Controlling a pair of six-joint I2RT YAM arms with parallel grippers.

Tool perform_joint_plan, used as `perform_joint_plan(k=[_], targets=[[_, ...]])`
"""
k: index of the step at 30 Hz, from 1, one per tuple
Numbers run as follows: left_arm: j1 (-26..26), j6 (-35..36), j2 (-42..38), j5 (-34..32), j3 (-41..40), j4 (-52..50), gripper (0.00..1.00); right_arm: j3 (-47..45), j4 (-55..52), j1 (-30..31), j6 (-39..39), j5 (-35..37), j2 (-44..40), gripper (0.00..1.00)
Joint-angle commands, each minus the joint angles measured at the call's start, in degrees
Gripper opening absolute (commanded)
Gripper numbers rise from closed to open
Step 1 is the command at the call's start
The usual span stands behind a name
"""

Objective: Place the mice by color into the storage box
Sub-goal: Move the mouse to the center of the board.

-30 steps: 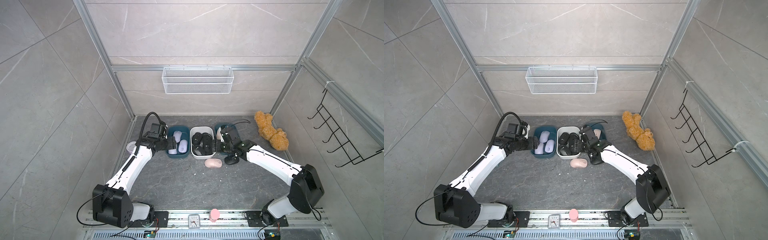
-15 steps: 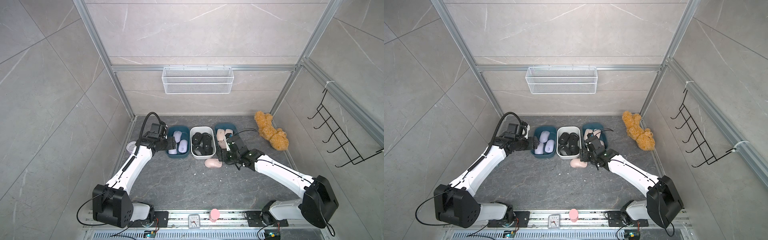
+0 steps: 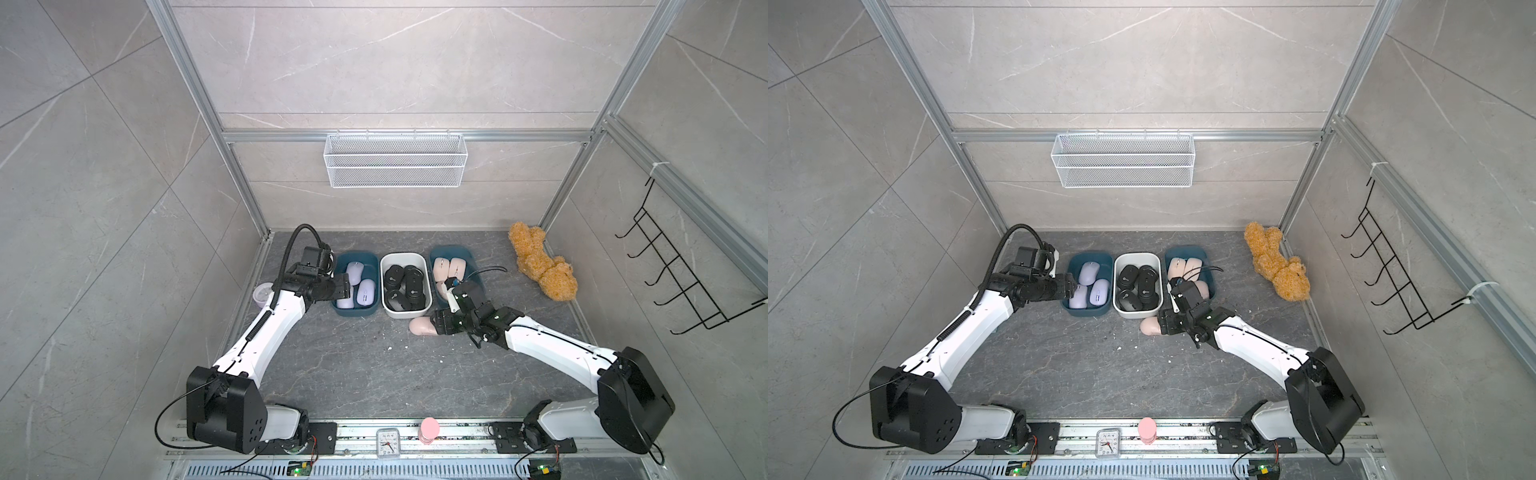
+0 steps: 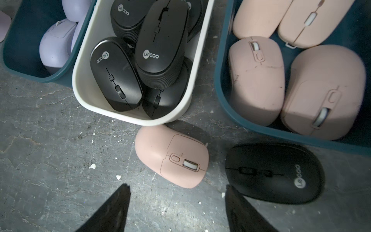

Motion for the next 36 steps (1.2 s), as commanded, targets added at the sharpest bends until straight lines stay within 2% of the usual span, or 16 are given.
perform_joint_plan(k=[1, 11, 21, 30, 36], targets=[[0.30, 0.72, -1.30, -1.49, 0.98, -0.28, 0.73, -1.11, 3.85, -0.04, -0.59, -2.45, 2.93, 0.76], [0.33, 1.04, -1.14, -2.25, 1.22, -0.55, 0.72, -0.08, 10.07, 0.06, -2.77, -3.24, 9.99, 0.75], [0.29, 1.20, -0.96, -2.59, 1.33, -0.70, 0.72, 1.23, 11.77, -0.04, -4.08, -1.93, 14.09, 0.75], [0.32, 1.49, -1.93, -3.29, 1.33, -0.75, 0.72, 0.08, 12.98, 0.06, -3.56, -5.01, 14.91, 0.75], [0.30, 1.58, -2.19, -3.48, 1.35, -0.79, 0.72, -1.52, 10.51, 2.35, -2.59, -5.56, 12.65, 0.74]])
